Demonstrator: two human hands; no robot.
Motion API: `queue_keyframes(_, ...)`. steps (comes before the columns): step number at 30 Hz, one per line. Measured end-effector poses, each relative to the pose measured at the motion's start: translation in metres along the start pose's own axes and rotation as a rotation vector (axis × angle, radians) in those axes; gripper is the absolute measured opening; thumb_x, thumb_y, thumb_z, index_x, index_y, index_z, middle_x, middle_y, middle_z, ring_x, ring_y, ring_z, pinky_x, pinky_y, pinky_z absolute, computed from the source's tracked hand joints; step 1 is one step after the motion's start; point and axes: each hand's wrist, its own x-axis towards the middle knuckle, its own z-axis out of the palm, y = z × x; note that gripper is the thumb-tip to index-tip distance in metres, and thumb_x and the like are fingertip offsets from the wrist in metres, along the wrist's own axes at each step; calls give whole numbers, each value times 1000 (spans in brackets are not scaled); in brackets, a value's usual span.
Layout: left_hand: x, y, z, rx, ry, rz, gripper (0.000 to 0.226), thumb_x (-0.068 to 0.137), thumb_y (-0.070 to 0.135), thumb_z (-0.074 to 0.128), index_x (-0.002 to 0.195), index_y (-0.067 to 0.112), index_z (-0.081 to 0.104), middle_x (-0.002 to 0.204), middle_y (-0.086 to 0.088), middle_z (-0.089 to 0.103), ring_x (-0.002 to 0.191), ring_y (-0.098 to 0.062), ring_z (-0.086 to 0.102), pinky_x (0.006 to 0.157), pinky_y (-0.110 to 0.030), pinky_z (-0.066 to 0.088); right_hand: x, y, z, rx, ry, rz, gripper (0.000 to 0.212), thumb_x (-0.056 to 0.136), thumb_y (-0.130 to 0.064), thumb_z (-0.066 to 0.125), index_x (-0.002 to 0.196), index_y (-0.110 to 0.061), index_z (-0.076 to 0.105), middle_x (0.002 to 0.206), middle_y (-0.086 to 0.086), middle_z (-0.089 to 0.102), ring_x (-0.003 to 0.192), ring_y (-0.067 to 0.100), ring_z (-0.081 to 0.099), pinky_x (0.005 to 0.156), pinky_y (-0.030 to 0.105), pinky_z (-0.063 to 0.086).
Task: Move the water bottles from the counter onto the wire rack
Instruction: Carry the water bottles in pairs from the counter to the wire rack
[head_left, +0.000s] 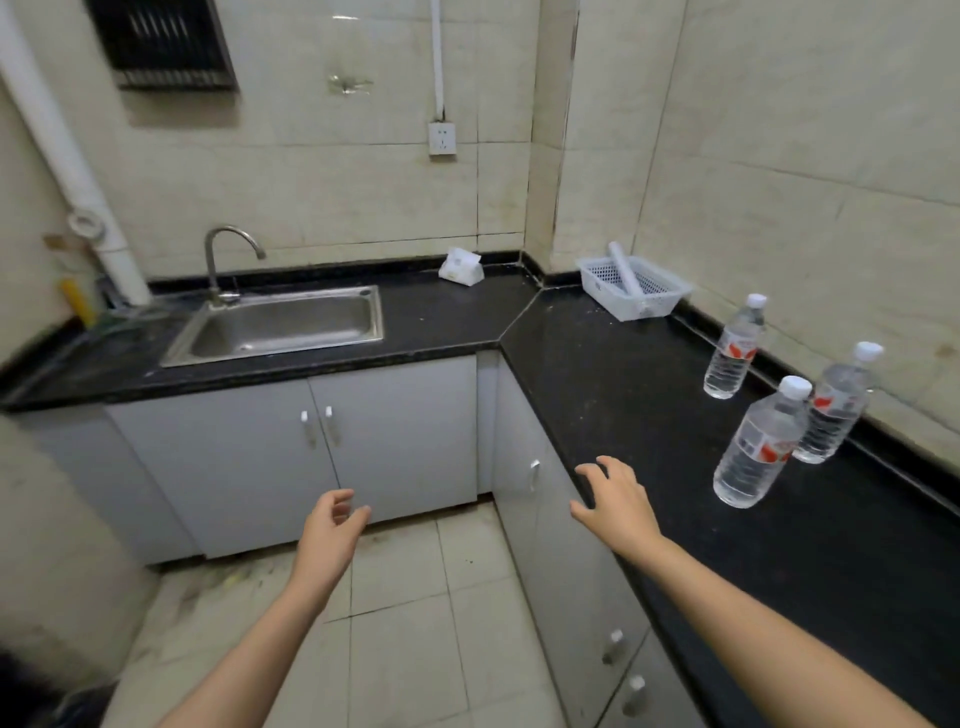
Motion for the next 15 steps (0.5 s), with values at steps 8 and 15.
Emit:
queue_keyframes(8, 94, 40, 80, -5, -63, 0, 32, 89, 7, 53, 119, -2, 49, 120, -24, 53, 103, -27, 49, 85, -30, 35, 104, 41, 7, 169, -9, 143, 51, 88, -32, 54, 135, -17, 40, 147, 10, 30, 138, 25, 23, 108, 36, 28)
queue_keyframes(15, 123, 51, 172, 7, -188, -10, 29, 87, 2, 55, 115, -4, 52, 103, -14, 52, 103, -28, 51, 85, -29, 35, 136, 89, 4, 335, 38, 342, 46, 87, -29, 57, 130, -16, 45, 141, 10, 36, 131, 25, 32, 105, 34, 33)
